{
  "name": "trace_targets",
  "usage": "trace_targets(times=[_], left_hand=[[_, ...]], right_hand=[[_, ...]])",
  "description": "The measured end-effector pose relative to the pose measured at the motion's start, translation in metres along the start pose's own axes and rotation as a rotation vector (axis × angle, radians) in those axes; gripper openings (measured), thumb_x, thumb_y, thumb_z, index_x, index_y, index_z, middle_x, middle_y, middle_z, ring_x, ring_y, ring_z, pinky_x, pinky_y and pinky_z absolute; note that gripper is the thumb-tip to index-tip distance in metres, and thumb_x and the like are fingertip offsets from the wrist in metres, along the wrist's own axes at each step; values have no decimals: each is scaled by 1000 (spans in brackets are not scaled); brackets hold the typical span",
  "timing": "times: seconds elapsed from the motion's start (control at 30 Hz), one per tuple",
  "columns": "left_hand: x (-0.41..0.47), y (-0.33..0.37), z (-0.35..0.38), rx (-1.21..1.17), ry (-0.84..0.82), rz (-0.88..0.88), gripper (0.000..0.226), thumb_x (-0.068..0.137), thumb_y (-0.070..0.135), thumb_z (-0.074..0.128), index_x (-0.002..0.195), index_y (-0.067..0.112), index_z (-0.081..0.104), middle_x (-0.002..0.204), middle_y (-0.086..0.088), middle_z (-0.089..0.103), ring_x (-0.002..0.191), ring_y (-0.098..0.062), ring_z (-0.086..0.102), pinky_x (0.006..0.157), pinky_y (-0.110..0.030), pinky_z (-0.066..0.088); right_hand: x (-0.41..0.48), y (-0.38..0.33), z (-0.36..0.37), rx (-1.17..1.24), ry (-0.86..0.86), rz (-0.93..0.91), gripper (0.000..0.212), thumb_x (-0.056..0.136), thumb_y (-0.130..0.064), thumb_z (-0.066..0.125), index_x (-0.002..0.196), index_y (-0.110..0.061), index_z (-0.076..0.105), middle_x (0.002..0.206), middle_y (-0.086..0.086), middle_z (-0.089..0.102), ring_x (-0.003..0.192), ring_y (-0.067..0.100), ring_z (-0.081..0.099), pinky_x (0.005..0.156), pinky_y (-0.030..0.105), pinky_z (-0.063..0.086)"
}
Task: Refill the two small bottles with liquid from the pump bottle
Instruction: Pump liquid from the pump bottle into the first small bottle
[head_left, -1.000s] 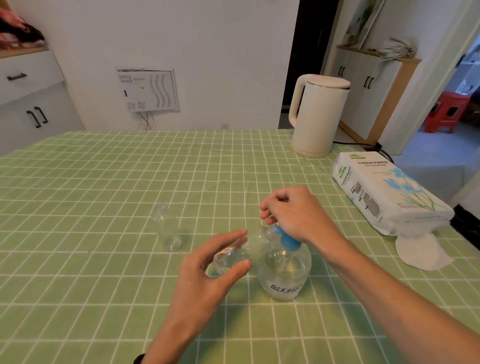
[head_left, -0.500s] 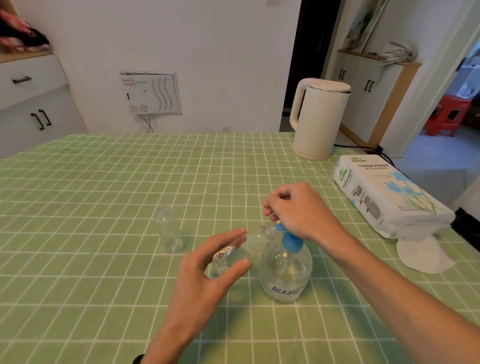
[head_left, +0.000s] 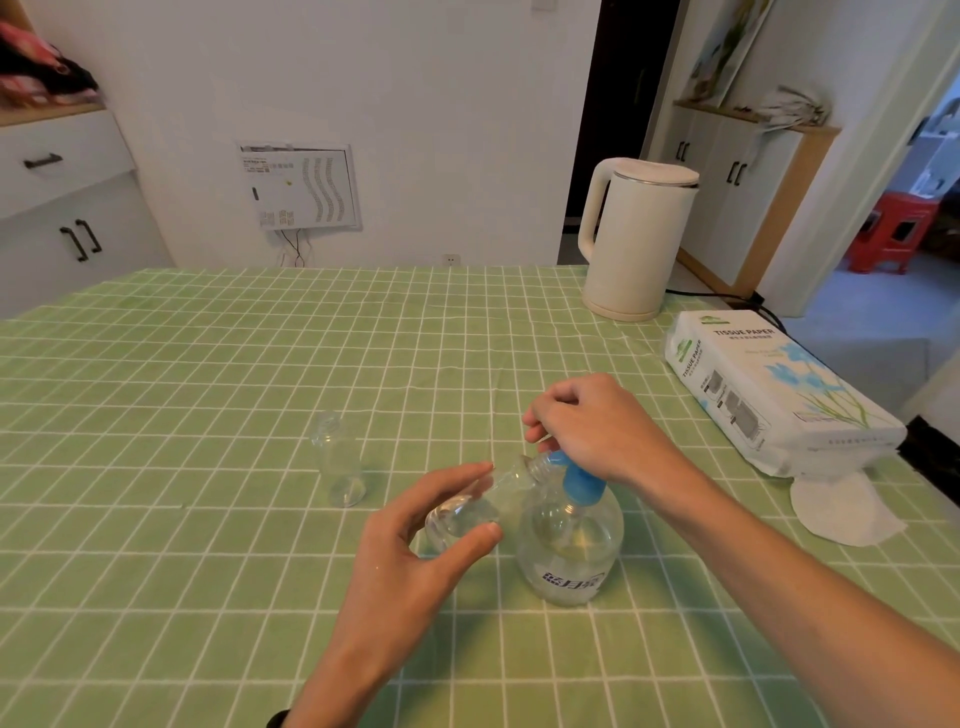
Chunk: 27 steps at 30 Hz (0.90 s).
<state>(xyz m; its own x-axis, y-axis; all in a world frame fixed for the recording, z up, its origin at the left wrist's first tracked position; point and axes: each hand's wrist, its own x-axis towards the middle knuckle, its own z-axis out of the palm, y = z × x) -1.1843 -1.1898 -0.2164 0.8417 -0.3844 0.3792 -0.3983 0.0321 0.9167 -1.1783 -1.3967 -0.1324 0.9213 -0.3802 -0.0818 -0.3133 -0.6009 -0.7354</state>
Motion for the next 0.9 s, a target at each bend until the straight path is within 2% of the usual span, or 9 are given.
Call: trace_targets(times=[0.07, 0.17, 0.33, 0.6, 0.77, 0.9], left_hand=[[1, 0, -1, 3, 2, 6, 43, 79, 35, 81, 119, 45, 74, 122, 19, 77, 119, -3, 70, 97, -9, 50], [2, 0, -2, 7, 6, 14, 42, 79, 35, 81, 120, 45, 74, 122, 19, 77, 119, -4, 70, 98, -10, 50], [3, 0, -2, 9, 10, 22, 43, 79, 35, 81, 119, 47, 74, 121, 19, 77, 118, -3, 71, 97, -10, 50], [0, -3, 0, -4, 18, 13, 43, 77, 32, 82, 117, 45, 75, 120, 19, 78, 117, -2, 71, 96, -9, 51], [1, 0, -1, -2, 3, 16, 43, 78, 34, 82, 119, 45, 75, 121, 19, 77, 118, -2, 71, 97, -10, 50], [1, 1, -4, 3, 7, 24, 42, 79, 34, 82, 119, 44, 74, 122, 19, 77, 118, -2, 71, 98, -10, 50]], right_hand=[[1, -4, -3, -32, -3, -10, 34, 99, -28, 61, 102, 1, 79, 98, 14, 84, 100, 38, 79, 98, 58, 64], [2, -7, -3, -46, 5, -13, 35, 98, -29, 61, 104, 2, 78, 102, 16, 83, 102, 39, 79, 97, 58, 64], [3, -1, 0, 20, 31, 17, 30, 99, -23, 61, 91, -2, 82, 75, -10, 82, 90, 24, 81, 96, 53, 65], [3, 5, 8, 15, 16, 39, 30, 100, -21, 62, 84, -9, 83, 72, -11, 81, 89, 23, 81, 95, 52, 65], [2, 1, 2, -17, 1, 28, 31, 99, -23, 61, 89, -4, 83, 82, 0, 84, 93, 30, 82, 97, 55, 64], [2, -7, -3, -69, 19, -13, 36, 97, -30, 61, 101, 1, 79, 100, 17, 83, 102, 39, 79, 96, 59, 64]])
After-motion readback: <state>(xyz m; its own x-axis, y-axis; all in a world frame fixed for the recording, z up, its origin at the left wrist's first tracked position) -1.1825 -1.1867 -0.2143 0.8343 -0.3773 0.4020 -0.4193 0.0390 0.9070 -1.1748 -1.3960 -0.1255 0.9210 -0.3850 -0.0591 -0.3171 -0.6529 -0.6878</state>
